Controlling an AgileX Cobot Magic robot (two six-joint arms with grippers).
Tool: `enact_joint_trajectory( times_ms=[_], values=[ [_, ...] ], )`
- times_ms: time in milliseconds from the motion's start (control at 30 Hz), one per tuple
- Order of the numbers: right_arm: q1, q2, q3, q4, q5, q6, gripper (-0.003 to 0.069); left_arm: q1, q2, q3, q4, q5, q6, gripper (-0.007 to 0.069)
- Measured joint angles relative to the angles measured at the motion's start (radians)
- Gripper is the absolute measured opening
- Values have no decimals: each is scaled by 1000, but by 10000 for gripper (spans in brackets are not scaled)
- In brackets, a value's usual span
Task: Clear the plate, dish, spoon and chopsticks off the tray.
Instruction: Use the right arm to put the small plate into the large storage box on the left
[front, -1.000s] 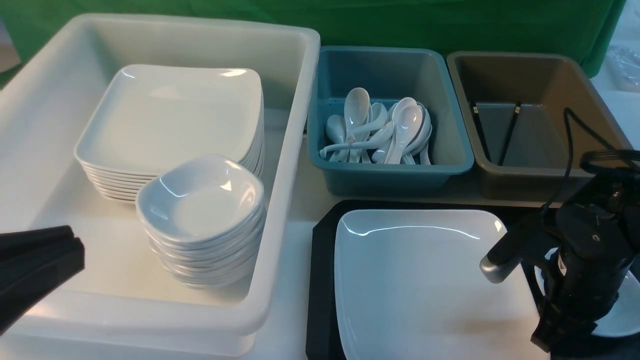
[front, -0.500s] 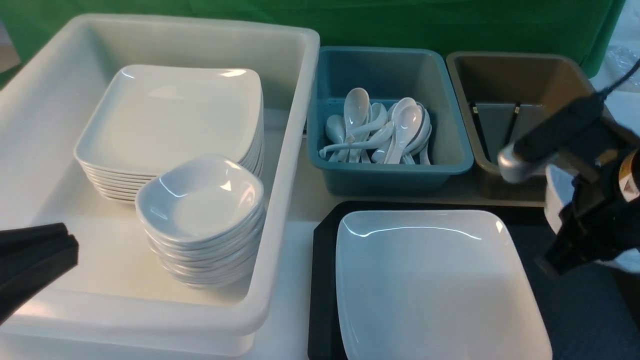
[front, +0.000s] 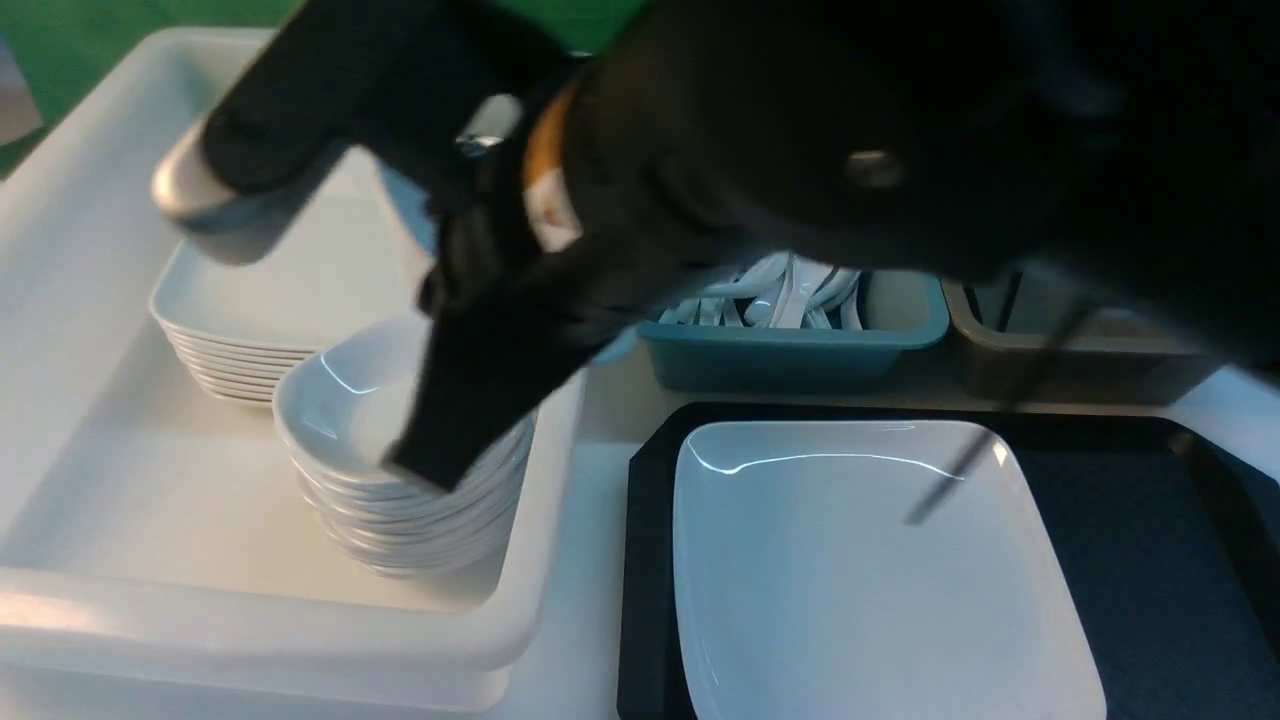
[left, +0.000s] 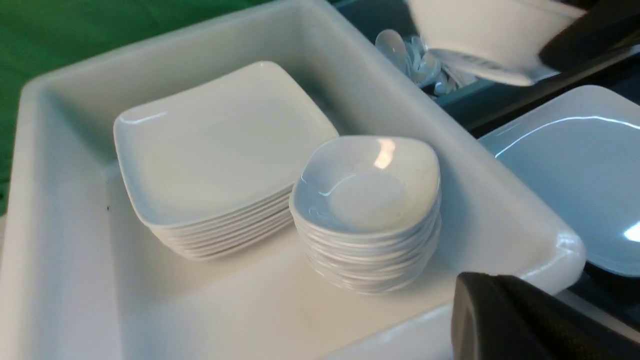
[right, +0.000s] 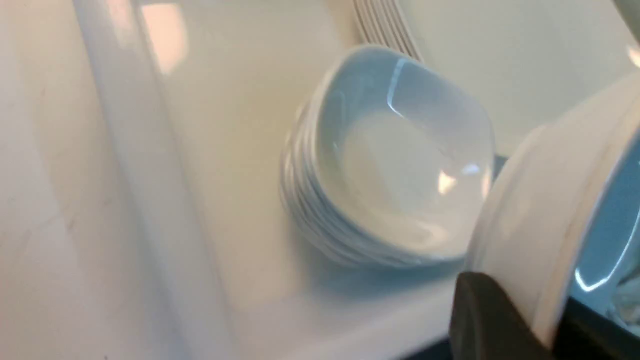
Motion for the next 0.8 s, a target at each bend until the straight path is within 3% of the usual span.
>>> enact_joint_trajectory(
  times_ms=[233, 433, 567, 633, 800],
  values=[
    [0, 299, -243, 22, 4, -83, 64, 0, -108, -1, 1, 20, -20, 17],
    [-4, 389, -289, -13, 14, -89, 87, 0, -128, -2, 2, 46, -20, 17],
    [-6, 390, -292, -34, 43, -89, 231, 0, -128, -2, -4, 51, -16, 17],
    [-6, 390, -293, -75, 66, -89, 351, 0, -128, -2, -8, 49, -5, 17],
    [-5, 377, -294, -126, 150, -77, 500, 0, -128, -2, -17, 28, 1, 17]
  ],
)
